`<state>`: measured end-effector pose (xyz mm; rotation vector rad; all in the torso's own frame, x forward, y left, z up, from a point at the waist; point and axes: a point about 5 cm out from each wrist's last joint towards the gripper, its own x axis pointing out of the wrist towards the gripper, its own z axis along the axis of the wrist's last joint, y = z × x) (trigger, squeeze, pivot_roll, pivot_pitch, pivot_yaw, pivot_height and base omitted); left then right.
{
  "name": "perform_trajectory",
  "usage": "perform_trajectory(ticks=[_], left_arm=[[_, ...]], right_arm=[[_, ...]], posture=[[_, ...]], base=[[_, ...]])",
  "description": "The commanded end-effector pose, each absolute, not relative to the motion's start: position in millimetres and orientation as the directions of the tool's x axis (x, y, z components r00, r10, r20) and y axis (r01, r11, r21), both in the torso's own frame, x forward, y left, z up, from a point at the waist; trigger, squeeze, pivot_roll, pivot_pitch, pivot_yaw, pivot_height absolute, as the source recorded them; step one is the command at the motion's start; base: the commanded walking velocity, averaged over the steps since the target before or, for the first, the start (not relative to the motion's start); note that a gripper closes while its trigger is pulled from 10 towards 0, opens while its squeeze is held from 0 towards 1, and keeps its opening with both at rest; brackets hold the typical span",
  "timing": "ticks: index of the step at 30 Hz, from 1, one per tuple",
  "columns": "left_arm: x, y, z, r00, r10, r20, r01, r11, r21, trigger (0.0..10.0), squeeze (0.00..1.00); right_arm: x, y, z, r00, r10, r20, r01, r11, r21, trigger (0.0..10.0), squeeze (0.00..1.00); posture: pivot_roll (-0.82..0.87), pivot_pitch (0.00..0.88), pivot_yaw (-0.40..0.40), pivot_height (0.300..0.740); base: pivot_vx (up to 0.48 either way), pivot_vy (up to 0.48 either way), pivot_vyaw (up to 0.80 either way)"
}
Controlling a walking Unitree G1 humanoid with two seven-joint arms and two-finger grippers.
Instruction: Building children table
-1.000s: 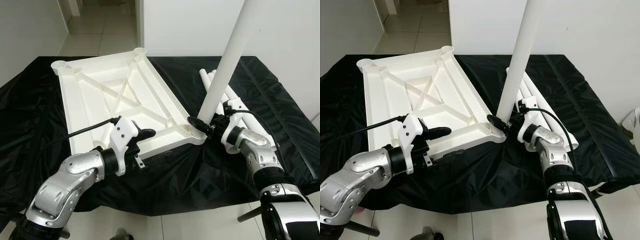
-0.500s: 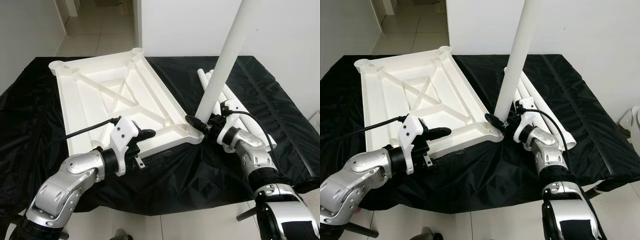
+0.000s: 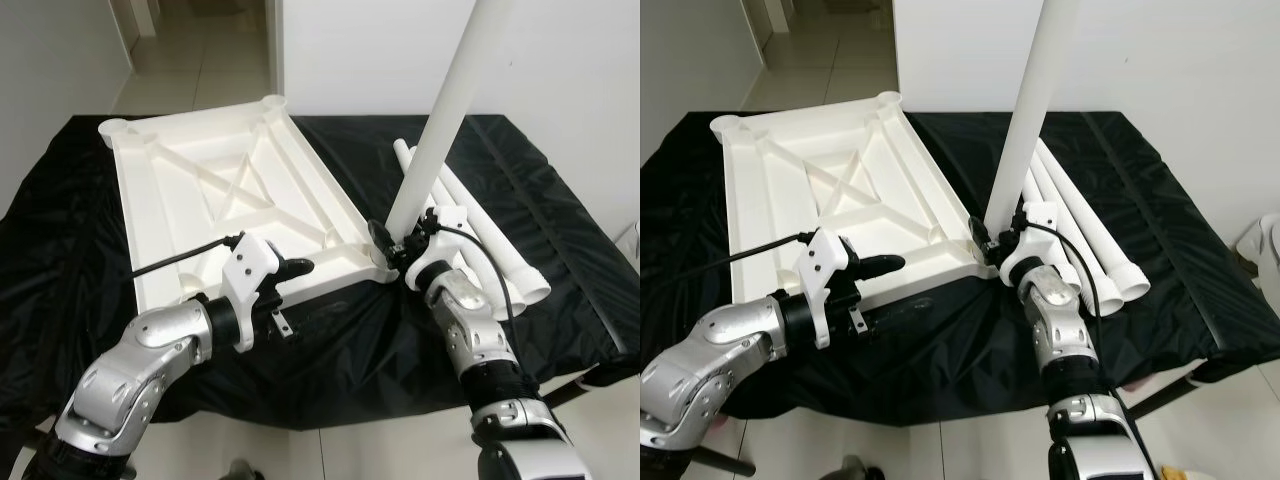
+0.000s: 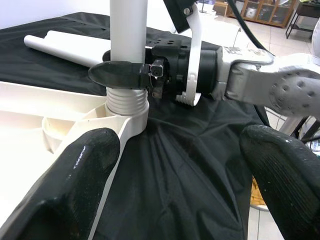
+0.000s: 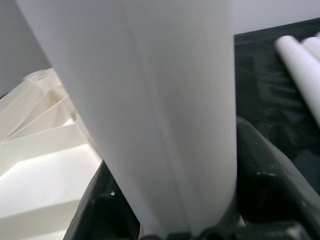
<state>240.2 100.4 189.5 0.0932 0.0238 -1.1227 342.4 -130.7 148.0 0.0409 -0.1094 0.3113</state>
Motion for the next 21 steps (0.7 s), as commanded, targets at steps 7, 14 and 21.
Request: perform_trajectory(ticks=[7, 14, 21], left_arm=[[241, 98, 190, 0.437, -0.897, -0.066, 0.899, 0.432, 0.079, 10.0, 0.0], [242, 97, 191, 0.432, -0.9, -0.062, 0.901, 0.427, 0.078, 10.0, 0.0], [243, 97, 191, 0.43, -0.901, -0.062, 0.902, 0.425, 0.079, 10.0, 0.0]], right_arm=[[325, -106, 129, 0.998, 0.063, 0.026, -0.065, 0.995, 0.073, 0.0, 0.0], [323, -101, 134, 1.0, -0.023, 0.0, 0.022, 0.994, 0.108, 0.0, 0.0], [320, -97, 138, 1.0, -0.009, 0.006, 0.008, 0.992, 0.128, 0.0, 0.0]], posture=[[-0.02, 0.048, -0.006, 0.74], [-0.02, 0.042, -0.005, 0.74], [-0.02, 0.044, -0.005, 0.74]], base=[[0.0, 0.0, 0.0], [0.0, 0.0, 0.0], [0.0, 0.0, 0.0]])
